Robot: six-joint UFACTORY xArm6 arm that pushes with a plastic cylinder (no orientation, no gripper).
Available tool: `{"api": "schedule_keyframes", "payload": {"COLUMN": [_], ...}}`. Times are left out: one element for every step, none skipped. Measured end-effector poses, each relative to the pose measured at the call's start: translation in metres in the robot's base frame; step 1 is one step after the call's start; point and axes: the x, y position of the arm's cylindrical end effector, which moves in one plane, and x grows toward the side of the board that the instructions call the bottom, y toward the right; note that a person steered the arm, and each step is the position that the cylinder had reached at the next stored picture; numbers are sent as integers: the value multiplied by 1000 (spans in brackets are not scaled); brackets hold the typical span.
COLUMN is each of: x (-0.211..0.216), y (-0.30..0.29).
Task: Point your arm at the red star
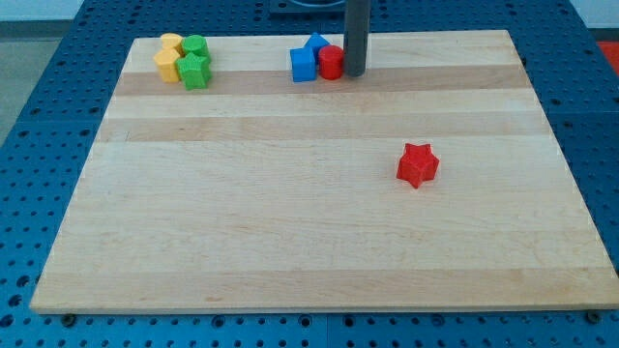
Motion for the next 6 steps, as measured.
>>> {"api": "schedule_keyframes", "payload": {"x": [30,69,106,160,209,243], "y": [0,-18,-45,-51,-39,-10]}}
